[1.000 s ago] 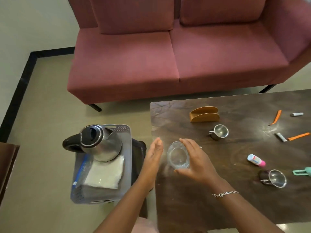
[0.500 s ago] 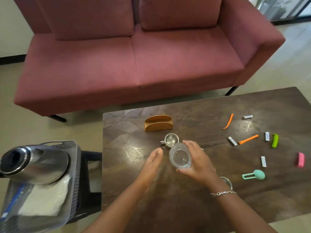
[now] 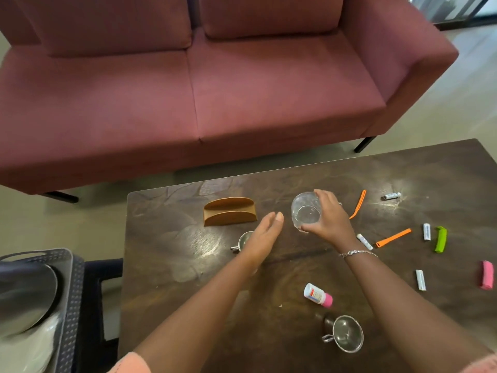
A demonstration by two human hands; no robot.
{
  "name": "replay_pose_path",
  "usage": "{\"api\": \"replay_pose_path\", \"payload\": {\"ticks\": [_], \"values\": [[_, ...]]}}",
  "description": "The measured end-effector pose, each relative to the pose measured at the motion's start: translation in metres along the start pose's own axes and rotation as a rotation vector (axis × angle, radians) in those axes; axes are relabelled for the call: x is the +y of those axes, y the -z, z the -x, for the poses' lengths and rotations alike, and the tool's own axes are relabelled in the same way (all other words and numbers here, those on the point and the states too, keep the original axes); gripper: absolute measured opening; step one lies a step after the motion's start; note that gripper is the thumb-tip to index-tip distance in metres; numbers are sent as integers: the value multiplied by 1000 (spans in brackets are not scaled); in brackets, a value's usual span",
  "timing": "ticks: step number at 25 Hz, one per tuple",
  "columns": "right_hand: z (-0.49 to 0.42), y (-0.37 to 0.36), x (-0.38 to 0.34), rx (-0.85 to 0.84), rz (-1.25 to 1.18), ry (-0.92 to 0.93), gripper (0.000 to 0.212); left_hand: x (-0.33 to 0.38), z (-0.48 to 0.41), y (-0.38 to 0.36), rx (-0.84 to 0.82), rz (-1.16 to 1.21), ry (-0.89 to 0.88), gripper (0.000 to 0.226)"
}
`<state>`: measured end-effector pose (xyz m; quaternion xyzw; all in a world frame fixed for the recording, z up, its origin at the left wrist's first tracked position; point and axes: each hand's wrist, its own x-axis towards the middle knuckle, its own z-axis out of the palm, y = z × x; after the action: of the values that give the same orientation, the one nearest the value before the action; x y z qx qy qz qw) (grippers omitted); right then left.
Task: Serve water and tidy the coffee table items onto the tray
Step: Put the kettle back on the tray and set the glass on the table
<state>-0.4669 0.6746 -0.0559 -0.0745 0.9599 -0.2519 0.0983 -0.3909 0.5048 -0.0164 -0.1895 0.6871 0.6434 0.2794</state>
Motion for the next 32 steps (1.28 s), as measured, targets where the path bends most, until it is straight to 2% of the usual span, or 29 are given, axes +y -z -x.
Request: {"api": "replay_pose_path", "payload": {"ticks": [6, 14, 18, 22, 26, 32], "values": [[-42, -15, 21, 9, 5, -56, 97, 17, -54, 2, -33, 139, 61, 75], [-53, -29, 32, -26, -11, -89, 96, -4, -69, -7, -29, 196, 105, 74], [-51, -30, 35, -50, -2, -129, 99, -8, -64, -3, 16, 180, 70, 70], [-47, -25, 27, -101, 111, -106, 102, -20, -38, 6, 121, 71, 7, 55], [-25, -23, -1, -21, 239, 16, 90, -43, -1, 34, 273, -61, -81, 47], [37, -57, -64, -59, 345, 160, 81, -108, 71, 95, 449, -124, -90, 40]]}}
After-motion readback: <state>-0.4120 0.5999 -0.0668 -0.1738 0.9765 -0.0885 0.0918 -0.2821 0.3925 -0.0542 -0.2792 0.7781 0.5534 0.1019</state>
